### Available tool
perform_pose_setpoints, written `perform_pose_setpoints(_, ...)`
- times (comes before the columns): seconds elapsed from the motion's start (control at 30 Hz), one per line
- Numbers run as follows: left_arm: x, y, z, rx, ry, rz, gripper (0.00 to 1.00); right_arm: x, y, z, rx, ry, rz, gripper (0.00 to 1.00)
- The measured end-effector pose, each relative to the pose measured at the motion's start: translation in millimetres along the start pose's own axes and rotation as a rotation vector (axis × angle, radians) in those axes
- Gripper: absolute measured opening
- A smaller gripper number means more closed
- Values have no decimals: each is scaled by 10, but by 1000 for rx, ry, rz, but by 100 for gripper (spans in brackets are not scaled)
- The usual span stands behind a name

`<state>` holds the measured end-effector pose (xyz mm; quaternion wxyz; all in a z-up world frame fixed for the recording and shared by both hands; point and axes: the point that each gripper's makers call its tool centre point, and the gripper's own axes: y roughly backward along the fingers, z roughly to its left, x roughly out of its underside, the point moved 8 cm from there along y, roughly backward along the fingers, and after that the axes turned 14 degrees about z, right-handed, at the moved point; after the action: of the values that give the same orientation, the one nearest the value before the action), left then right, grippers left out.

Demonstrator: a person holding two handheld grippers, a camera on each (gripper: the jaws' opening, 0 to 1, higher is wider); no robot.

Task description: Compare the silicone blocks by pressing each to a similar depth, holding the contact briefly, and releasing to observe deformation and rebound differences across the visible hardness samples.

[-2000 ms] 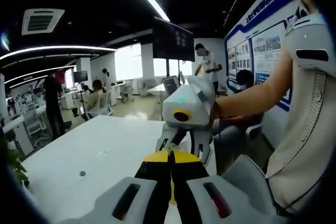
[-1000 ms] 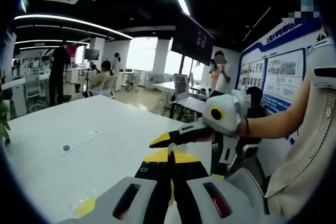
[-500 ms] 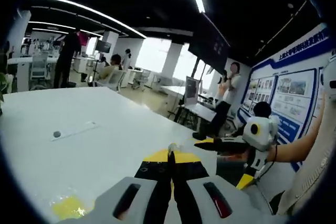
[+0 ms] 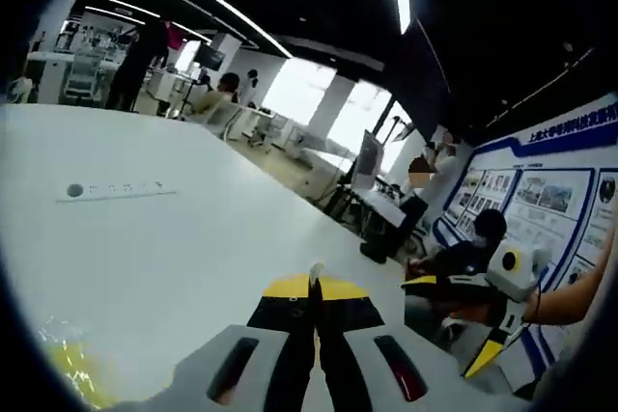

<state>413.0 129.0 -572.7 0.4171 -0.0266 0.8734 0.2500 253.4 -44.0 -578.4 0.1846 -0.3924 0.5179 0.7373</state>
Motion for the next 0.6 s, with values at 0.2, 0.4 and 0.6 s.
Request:
perform_pose_setpoints(0.2,55,-107,331,-18,122,-36,0,34,-40,-82,14,-21,33,95)
perform_pose_setpoints(0.4,65,-175,582,-66,183,-85,0,17,-159,-112,13,-25,61,93)
perform_pose_setpoints(0.6,133,-193,859,-117,267,-120,0,-7,-260,-94,-7,-16,79,93)
